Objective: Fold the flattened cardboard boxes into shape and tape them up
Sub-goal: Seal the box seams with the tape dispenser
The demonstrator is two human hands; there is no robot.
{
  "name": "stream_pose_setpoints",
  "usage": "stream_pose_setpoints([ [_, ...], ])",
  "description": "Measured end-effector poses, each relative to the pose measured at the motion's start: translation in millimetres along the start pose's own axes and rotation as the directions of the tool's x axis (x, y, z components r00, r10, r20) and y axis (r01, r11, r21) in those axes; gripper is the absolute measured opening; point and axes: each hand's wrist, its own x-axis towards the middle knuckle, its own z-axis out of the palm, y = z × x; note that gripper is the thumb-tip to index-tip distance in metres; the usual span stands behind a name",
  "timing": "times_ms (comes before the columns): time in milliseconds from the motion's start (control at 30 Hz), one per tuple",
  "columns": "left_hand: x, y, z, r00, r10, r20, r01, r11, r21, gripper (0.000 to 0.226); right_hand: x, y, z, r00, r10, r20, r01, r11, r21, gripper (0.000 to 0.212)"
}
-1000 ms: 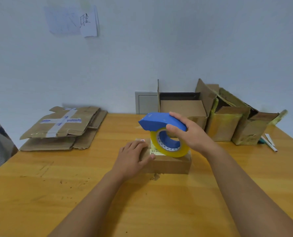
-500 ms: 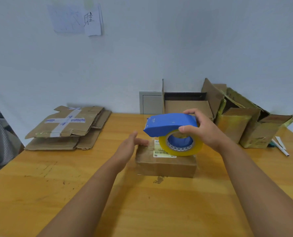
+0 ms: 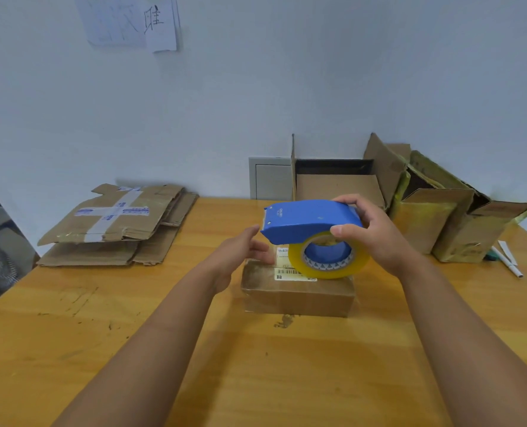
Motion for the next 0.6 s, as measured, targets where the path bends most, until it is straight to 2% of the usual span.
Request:
stream_pose_setpoints([
  [100, -1.1, 6.4, 5.2, 1.0, 0.001, -0.009, 0.0, 0.999, 0.053, 0.058, -1.1, -0.1, -0.1, 1.0, -0.008, -0.001, 0.008, 1.0, 0.01, 0.055],
  [167, -3.0, 6.9, 6.3, 1.0, 0.023, -0.012, -0.022, 0.999, 0.036, 0.057, -1.0, -0.9, 0.3, 1.0, -0.012, 0.005, 0.012, 1.0, 0.008, 0.055],
  [300, -7.3, 3.2, 1.6, 0.997, 0.044, -0.057, -0.05, 0.992, -0.117, 0.017, -1.5, -2.2, 0.7, 1.0, -0.004, -0.002, 0.004, 1.0, -0.001, 0.056],
  [367, -10.5, 2.0, -1.9, 0.997, 0.055, -0.061, -0.064, 0.984, -0.166, 0.02, -0.8, -4.2, 2.0, 1.0, 0.0, -0.001, 0.0, 1.0, -0.017, 0.057],
  [467, -12.2, 1.1, -6.6, 0.993, 0.102, -0.064, -0.11, 0.986, -0.125, 0.01, 4.3, -10.2, 3.0, 1.0, -0.001, 0.02, 0.002, 0.998, -0.06, 0.057],
  [600, -10.4, -1.4, -17.1, 0.982, 0.13, -0.135, -0.135, 0.99, -0.029, 0.01, 13.1, -20.5, 4.0, 0.997, 0.012, 0.073, -0.002, 0.992, -0.129, 0.051],
])
